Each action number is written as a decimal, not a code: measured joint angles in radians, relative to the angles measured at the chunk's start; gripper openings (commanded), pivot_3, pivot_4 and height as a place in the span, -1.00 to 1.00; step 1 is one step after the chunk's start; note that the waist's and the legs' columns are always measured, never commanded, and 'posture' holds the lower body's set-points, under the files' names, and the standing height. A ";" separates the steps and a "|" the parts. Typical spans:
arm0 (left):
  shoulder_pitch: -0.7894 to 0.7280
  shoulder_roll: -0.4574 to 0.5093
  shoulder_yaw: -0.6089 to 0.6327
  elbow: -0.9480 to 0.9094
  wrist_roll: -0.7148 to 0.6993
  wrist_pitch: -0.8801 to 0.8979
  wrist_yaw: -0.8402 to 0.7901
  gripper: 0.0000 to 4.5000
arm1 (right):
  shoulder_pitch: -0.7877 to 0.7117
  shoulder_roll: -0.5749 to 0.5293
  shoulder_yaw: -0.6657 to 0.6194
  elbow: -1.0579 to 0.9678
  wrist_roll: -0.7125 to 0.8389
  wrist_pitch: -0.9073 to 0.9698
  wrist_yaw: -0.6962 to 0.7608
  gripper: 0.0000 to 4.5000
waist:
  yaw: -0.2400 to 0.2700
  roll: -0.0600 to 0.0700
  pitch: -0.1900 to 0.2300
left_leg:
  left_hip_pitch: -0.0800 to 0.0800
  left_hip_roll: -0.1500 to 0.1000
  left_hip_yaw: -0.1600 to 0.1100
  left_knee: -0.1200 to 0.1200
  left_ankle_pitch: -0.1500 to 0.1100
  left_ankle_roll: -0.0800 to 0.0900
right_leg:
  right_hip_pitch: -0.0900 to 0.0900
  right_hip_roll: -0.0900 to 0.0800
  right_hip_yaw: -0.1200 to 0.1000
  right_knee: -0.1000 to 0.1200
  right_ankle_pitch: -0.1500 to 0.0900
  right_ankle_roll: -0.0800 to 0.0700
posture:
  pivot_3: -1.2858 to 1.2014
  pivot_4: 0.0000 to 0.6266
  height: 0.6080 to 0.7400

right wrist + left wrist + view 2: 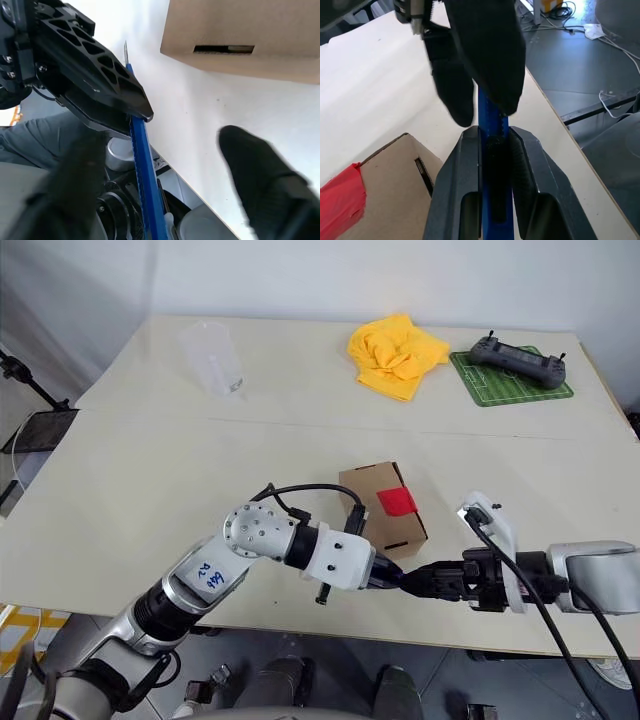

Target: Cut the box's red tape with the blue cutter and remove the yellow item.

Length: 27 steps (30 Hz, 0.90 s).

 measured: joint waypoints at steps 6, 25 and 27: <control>0.000 0.000 0.000 0.000 0.002 0.000 -0.001 -0.81 | -0.006 0.020 0.000 0.020 0.000 0.003 -0.014 0.15 | 0.000 0.000 0.000 | 0.000 0.000 0.000 0.000 0.000 0.000 | 0.000 0.000 0.000 0.001 0.000 0.000 | 0.03 -0.52 1.00; 0.000 -0.004 -0.004 0.045 0.031 0.005 0.000 -0.81 | -0.028 0.053 0.010 0.033 0.022 0.022 -0.029 -0.95 | 0.000 0.000 0.000 | 0.000 0.000 0.000 0.001 0.000 0.000 | 0.000 0.000 0.000 0.002 0.000 0.000 | 0.03 -0.52 1.00; 0.000 -0.007 -0.004 0.045 0.035 0.010 0.001 -0.81 | -0.032 0.056 0.012 0.035 0.022 0.024 -0.029 -0.95 | 0.000 0.000 0.000 | 0.000 0.000 0.000 0.001 0.000 0.000 | 0.000 0.000 0.000 0.002 0.000 0.000 | 0.03 -0.52 1.00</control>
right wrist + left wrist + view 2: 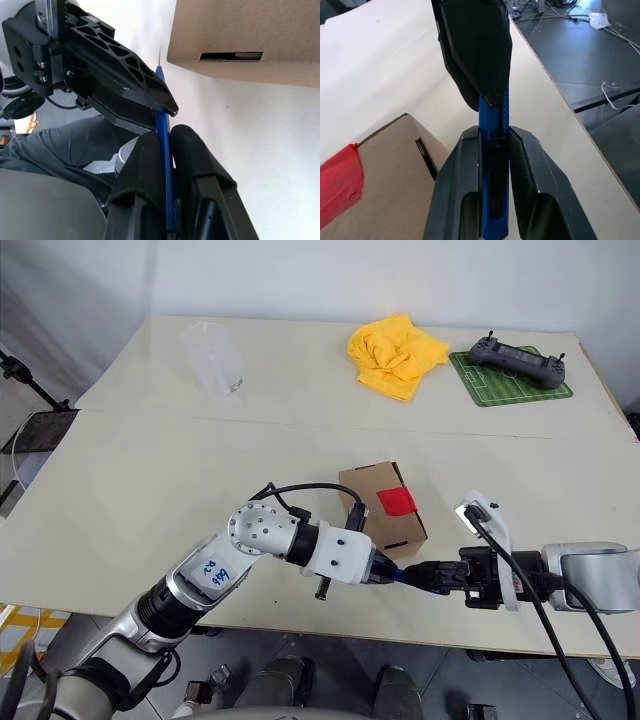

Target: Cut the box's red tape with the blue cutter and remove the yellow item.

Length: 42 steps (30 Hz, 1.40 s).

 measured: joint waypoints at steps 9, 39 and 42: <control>-0.003 -0.030 0.002 0.006 0.009 0.000 0.007 -0.81 | -0.029 0.046 0.041 0.017 -0.007 -0.002 -0.049 -0.22 | 0.001 0.000 0.000 | 0.000 0.000 -0.001 0.001 0.000 0.000 | 0.000 0.000 0.000 0.000 0.000 0.000 | 0.03 -0.52 1.00; -0.002 -0.061 0.046 0.028 -0.012 -0.013 0.019 -0.13 | -0.040 0.097 0.021 0.045 -0.001 0.017 -0.066 -0.96 | 0.000 0.000 0.000 | 0.000 0.000 -0.001 0.002 0.000 0.000 | 0.000 0.000 0.000 0.002 0.000 0.000 | 0.03 -0.52 1.00; 0.002 -0.013 0.119 -0.005 -0.079 -0.001 -0.009 0.29 | 0.006 0.078 -0.014 0.028 -0.010 0.020 -0.041 -0.96 | -0.001 0.000 0.000 | 0.000 0.000 -0.001 0.002 0.000 0.000 | -0.001 0.000 0.000 0.003 0.000 0.000 | 0.03 -0.52 1.00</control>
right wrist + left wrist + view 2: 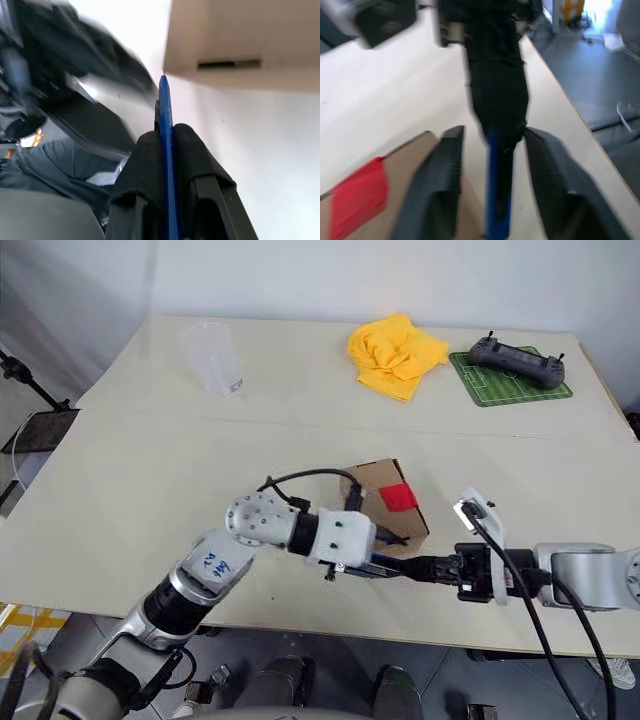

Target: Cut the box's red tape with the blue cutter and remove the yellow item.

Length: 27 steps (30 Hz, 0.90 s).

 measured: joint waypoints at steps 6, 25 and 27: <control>0.072 0.142 0.114 -0.050 -0.157 0.057 -0.113 0.58 | 0.153 -0.033 -0.202 -0.063 -0.009 -0.002 0.118 -0.96 | -0.002 0.001 0.000 | 0.001 0.001 0.000 -0.001 0.000 0.000 | 0.000 0.000 0.000 0.001 0.000 0.000 | 0.03 -0.52 1.00; -0.140 -0.047 0.283 0.434 -0.160 0.026 0.122 -1.00 | 0.433 0.221 -0.715 -0.337 -0.427 -0.162 -0.044 -0.96 | 0.001 -0.004 0.003 | 0.002 -0.003 0.001 0.001 -0.001 0.000 | -0.001 0.001 0.003 0.006 0.001 0.003 | 0.03 -0.52 1.00; -0.169 -0.051 0.274 0.476 -0.141 0.032 0.134 -1.00 | 0.426 0.238 -0.660 -0.381 -0.504 -0.186 -0.052 -0.96 | -0.003 -0.004 0.003 | 0.002 -0.003 0.002 0.001 -0.001 0.000 | -0.003 0.001 0.004 0.007 0.001 0.003 | 0.03 -0.52 1.00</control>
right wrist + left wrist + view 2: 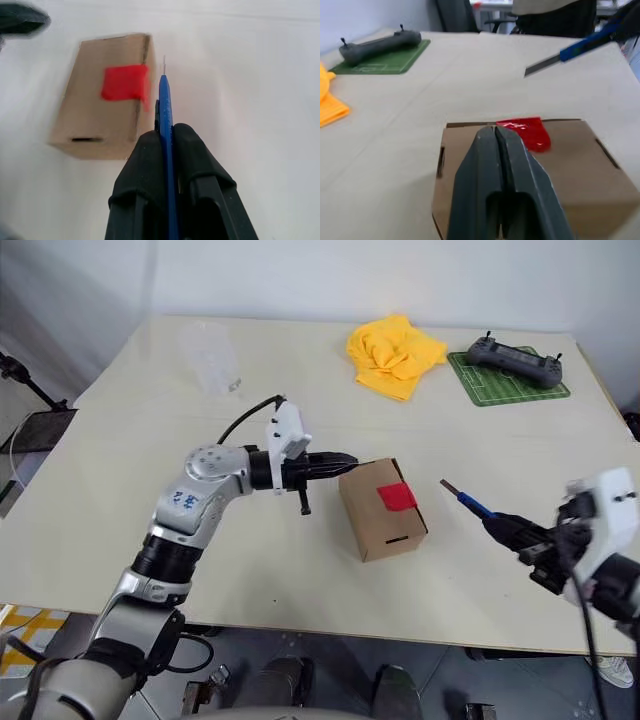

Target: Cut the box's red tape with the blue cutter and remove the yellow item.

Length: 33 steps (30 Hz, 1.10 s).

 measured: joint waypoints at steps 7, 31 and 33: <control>-0.045 -0.017 -0.085 0.036 0.050 0.062 -0.017 -1.00 | -0.242 -0.151 0.228 -0.121 -0.042 -0.014 -0.178 -0.96 | -0.023 -0.001 0.001 | 0.001 0.001 0.001 0.000 0.001 -0.001 | -0.001 0.000 0.001 0.001 0.000 0.000 | 0.03 -0.52 1.00; -0.065 -0.097 -0.110 0.106 0.151 0.114 0.095 -1.00 | -0.808 -0.256 0.833 0.077 0.497 -0.134 -0.816 -0.96 | -0.023 -0.003 0.002 | -0.009 0.003 0.000 0.002 0.001 -0.001 | -0.010 -0.001 0.001 0.004 0.000 0.000 | 0.03 -0.52 1.00; -0.065 -0.097 -0.109 0.105 0.151 0.114 0.094 -1.00 | -0.818 -0.243 0.841 0.080 0.494 -0.134 -0.824 -0.96 | -0.023 -0.003 0.002 | -0.012 0.003 -0.001 0.003 0.001 -0.001 | -0.013 -0.001 0.000 0.006 0.000 0.000 | 0.03 -0.52 1.00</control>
